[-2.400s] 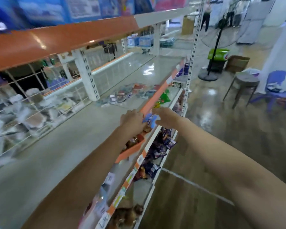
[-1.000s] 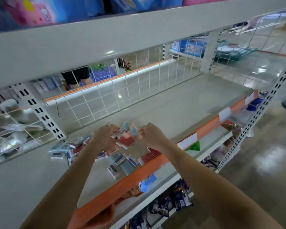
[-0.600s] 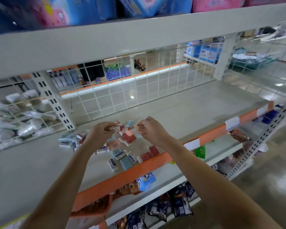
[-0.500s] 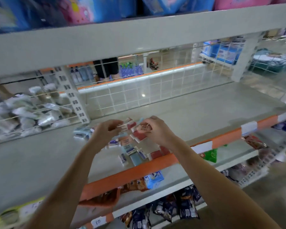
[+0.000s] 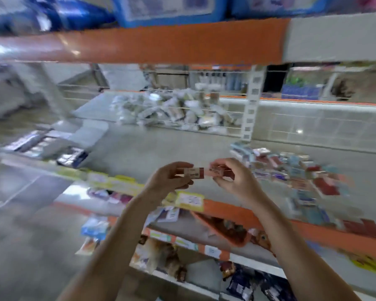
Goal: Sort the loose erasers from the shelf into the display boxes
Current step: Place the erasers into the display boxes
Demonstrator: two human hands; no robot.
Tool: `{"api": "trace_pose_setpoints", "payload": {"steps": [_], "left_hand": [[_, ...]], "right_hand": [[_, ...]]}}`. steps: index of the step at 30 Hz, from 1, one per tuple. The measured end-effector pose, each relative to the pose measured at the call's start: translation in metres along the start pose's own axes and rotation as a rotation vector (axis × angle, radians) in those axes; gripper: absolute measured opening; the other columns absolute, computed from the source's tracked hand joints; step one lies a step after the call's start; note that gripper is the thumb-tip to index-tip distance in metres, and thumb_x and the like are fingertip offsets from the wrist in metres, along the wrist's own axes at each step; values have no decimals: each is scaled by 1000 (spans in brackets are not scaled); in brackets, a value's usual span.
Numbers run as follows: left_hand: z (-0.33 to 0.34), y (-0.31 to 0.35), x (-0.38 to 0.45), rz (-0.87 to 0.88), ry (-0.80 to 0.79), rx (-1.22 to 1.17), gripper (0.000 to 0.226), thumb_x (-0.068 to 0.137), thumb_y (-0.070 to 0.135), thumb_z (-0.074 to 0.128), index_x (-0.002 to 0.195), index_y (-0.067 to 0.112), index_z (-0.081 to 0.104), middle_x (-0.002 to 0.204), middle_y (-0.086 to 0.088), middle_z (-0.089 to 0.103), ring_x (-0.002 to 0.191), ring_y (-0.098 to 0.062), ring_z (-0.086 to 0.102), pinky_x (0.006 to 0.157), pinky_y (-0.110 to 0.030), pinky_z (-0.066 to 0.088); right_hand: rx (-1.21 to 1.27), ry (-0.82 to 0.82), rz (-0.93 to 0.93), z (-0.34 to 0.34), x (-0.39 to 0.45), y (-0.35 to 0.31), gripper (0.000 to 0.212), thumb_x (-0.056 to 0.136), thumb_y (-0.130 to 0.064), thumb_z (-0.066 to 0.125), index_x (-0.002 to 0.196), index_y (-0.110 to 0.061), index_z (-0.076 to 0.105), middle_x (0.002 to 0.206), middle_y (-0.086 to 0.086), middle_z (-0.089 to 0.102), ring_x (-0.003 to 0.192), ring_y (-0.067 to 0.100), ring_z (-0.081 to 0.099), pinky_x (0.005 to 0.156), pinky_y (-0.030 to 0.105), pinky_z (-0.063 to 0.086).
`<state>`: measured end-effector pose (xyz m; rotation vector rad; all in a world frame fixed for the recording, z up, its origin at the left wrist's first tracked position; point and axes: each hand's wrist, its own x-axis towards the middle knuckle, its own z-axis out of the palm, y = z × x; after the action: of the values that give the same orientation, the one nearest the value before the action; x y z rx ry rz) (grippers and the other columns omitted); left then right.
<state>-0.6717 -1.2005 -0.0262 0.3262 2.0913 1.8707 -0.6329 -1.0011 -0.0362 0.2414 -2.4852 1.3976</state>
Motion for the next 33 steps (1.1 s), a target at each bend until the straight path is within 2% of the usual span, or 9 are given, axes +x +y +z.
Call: {"api": "trace_pose_setpoints", "payload": {"steps": [4,8,12,16,19,22,25,30,33], "left_hand": [[-84,-13,-49,6,109,13,35,82,-16,55,108,7,56,81,2,67,61,-2,65,58,-13,50],[-169,-22,-96,10,166,8,38,80,-16,59,113,3,57,88,0,67,67,-2,65,63,-14,51],[-242,-31,-128,16,231,31,38,81,-13,60,100,19,63,88,2,69,69,-9,67,64,-18,52],[-301,-42,-139,4,279,-7,38,82,-14,58,99,20,63,84,-1,67,65,-7,66,63,-19,53],[-341,-54,-134,-17,287,-12,33,82,-12,59,107,10,62,89,-7,66,67,-8,65,63,-18,51],[-380,-61,-120,-16,278,5,32,82,-8,61,101,17,63,90,-6,66,69,-9,65,65,-19,52],[-422,-63,-95,-2,278,28,31,82,-8,61,101,16,62,89,-5,65,68,-7,64,65,-19,52],[-494,-57,-37,8,255,80,33,81,-10,62,109,7,60,88,-3,66,68,-5,64,67,-19,53],[-529,-55,-5,10,247,70,34,78,-9,64,105,12,62,87,-1,67,69,-6,65,69,-21,54]], "right_hand": [[62,-45,-37,84,13,-45,29,76,2,71,103,-7,65,103,4,67,91,8,65,87,15,48],[124,-99,-68,166,19,-93,32,76,-1,72,103,-18,64,104,0,66,93,7,63,87,17,48],[171,-181,-47,236,26,-134,34,77,0,71,102,-22,62,99,-6,65,88,-4,61,82,10,47],[187,-240,-54,292,41,-158,35,77,0,72,99,-24,60,93,-19,59,81,-21,55,71,-1,39],[187,-263,-62,326,63,-166,35,75,1,72,96,-25,61,89,-18,60,77,-21,55,68,-2,38],[188,-279,-73,358,91,-170,32,76,-2,74,98,-22,63,90,-9,64,72,-16,58,66,0,40],[171,-273,-97,390,127,-173,35,75,0,74,94,-27,62,87,-13,65,75,-15,59,70,0,42],[122,-237,-175,435,201,-185,43,72,-7,78,91,-40,59,90,-14,65,84,2,64,80,20,52],[61,-224,-183,456,242,-190,31,74,-14,77,97,-30,66,96,-8,65,91,9,64,85,24,51]]}}
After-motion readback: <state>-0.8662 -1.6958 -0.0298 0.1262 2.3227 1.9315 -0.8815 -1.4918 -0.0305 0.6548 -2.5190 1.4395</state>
